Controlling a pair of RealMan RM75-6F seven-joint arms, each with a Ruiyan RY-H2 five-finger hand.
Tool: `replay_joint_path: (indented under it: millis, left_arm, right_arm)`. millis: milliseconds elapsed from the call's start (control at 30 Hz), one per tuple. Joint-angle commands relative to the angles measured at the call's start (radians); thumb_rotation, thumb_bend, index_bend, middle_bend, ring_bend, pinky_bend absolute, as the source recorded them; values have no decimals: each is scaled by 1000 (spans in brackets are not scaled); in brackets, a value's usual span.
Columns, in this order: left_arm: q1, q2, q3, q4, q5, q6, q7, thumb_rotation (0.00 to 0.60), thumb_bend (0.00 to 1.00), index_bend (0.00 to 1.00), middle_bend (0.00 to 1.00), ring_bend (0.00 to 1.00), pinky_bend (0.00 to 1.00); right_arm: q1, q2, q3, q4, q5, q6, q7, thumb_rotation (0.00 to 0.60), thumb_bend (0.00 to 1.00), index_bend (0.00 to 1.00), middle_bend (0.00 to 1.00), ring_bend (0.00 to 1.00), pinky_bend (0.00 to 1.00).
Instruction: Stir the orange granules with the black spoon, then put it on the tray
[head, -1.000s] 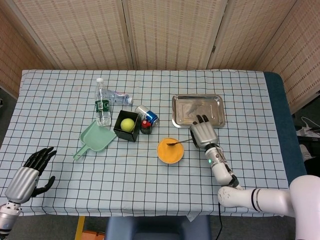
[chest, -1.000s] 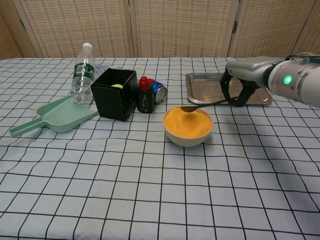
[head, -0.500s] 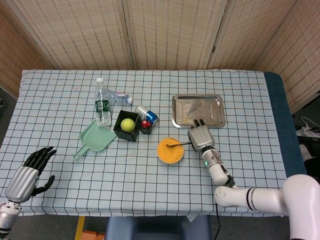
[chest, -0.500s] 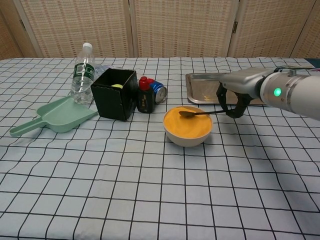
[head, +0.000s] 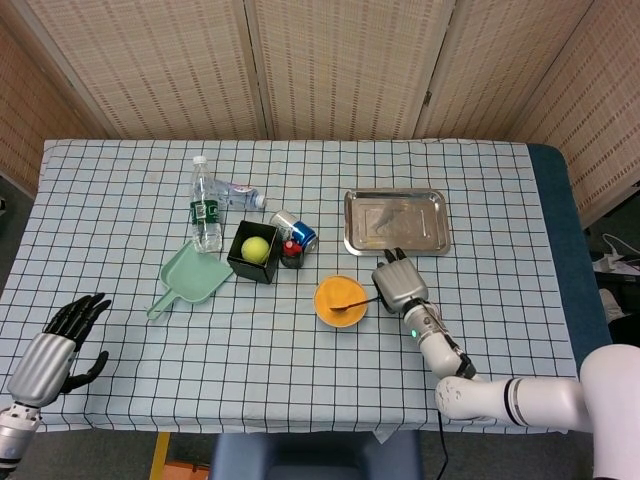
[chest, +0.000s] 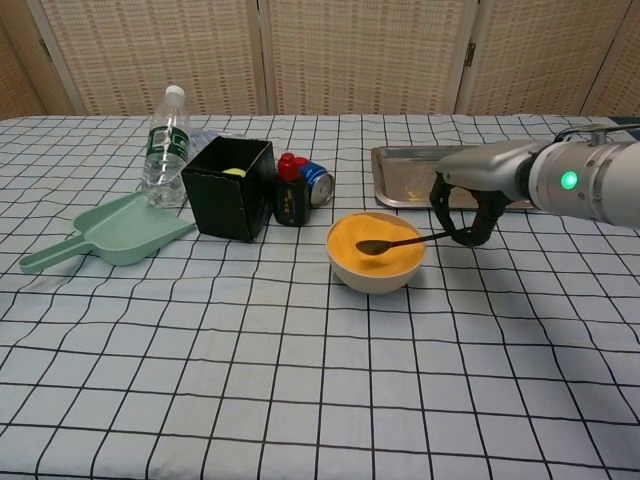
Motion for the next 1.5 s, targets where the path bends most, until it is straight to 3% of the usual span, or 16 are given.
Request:
replay_joint_path:
  millis: [33, 233, 567, 967, 1500]
  left_arm:
    - [1, 1, 0, 0, 1, 2, -1, 600, 442, 0, 0, 0, 105]
    - [0, -1, 1, 0, 4, 1, 1, 600, 442, 0, 0, 0, 105]
    - [-2, -2, 3, -1, 8, -1, 4, 600, 442, 0, 0, 0, 106]
    - [-5, 3, 5, 2, 9, -4, -13, 600, 442, 0, 0, 0, 108]
    - [-6, 13, 8, 5, 15, 1, -37, 600, 443, 0, 0, 0, 108]
  right_arm:
    - [-29, 19, 17, -29, -71, 26, 70, 600, 504, 1000, 325, 43, 80]
    - [-23, 61, 11, -67, -78, 14, 66, 600, 505, 1000, 326, 43, 79]
    - [33, 64, -15, -73, 14, -22, -16, 600, 508, 1000, 326, 43, 79]
    - [148, 22, -53, -44, 211, -27, -152, 600, 513, 1000, 326, 44, 79]
    - [205, -67, -30, 30, 293, 106, -226, 600, 515, 1000, 326, 48, 92]
